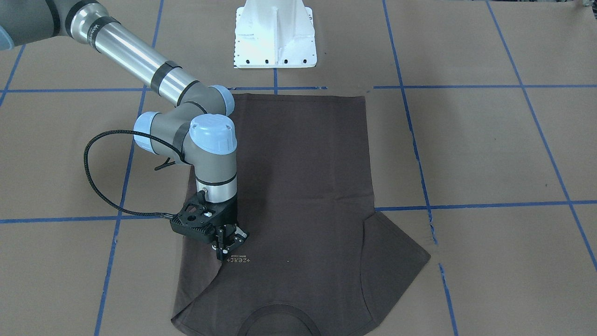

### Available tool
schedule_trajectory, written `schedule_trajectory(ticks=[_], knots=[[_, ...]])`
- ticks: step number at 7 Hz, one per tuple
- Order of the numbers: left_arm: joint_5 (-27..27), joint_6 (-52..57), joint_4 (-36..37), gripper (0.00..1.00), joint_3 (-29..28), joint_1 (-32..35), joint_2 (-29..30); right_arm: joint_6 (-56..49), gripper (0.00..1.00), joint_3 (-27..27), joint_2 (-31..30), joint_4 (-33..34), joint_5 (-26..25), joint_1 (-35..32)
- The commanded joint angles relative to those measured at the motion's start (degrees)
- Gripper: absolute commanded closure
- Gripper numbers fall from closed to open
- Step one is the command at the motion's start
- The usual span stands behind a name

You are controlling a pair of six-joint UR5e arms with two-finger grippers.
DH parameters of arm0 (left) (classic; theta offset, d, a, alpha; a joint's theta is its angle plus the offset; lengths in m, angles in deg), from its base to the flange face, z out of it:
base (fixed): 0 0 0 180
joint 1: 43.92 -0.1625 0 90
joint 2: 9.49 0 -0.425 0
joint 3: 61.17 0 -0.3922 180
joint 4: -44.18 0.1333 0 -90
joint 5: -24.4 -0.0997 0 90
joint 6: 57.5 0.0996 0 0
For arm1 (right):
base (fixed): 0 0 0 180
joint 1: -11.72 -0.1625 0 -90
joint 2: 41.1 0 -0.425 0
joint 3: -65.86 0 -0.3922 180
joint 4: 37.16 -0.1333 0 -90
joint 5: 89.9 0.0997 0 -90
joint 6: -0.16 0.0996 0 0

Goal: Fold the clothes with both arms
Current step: 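Fold the grasped sleeve inward across the shirt body with the right gripper, then release the sleeve and withdraw the right gripper while the left arm approaches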

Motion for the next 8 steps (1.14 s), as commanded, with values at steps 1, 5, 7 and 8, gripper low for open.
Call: schedule_trajectory(ticks=[1,5,7,8], knots=[[-0.07,-0.05,-0.09,0.0,0.02,-0.17,0.46,-4.04,0.0,0.42,1.6,1.34,1.41,-1.83],[-7.21,-19.19,-6.32,0.0,-4.35,-12.8,7.46,-28.35,0.0,24.95,-10.9,18.2,25.45,-15.78],[-11.75,-38.11,-6.07,0.34,-8.03,-20.71,14.14,-42.24,0.0,33.87,-22.15,18.67,35.74,-24.4],[-12.46,-43.24,-6.15,0.48,-11.89,-22.83,17.92,-51.1,0.0,35.39,-27.0,18.15,41.18,-29.05]])
